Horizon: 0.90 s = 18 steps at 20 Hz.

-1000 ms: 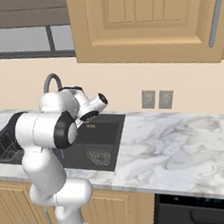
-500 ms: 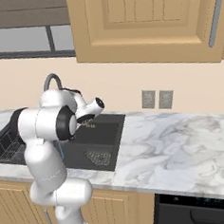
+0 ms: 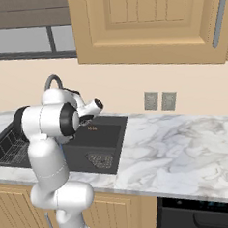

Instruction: Turn on the sink faucet and place the jug under the water for a few seconds to fill it up.

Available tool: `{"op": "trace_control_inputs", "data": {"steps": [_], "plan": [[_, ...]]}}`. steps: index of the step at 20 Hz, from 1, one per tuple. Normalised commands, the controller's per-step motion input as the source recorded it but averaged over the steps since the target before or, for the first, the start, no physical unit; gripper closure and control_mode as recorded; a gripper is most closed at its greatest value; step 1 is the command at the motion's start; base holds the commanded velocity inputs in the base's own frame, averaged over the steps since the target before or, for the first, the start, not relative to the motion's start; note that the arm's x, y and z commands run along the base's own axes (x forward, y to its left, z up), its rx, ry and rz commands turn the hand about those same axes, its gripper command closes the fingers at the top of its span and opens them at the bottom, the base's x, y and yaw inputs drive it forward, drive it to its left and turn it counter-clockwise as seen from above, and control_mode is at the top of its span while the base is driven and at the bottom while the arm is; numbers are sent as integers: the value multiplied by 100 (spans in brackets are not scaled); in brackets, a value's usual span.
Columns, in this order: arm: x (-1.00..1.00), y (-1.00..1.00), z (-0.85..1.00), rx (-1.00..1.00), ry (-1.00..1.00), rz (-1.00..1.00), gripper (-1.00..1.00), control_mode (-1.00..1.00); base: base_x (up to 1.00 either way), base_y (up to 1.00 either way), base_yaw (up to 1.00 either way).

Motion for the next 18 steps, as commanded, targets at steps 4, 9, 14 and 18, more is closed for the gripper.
{"op": "trace_control_inputs", "data": {"steps": [4,9,14,18], "plan": [[-9,0,-2,2,0,0,100,-100,0,0,0],[-50,0,-1,1,0,0,100,-100,0,0,0],[-10,0,0,6,1,0,100,-100,0,0,0],[0,2,0,4,4,0,100,-100,0,0,0]]}}
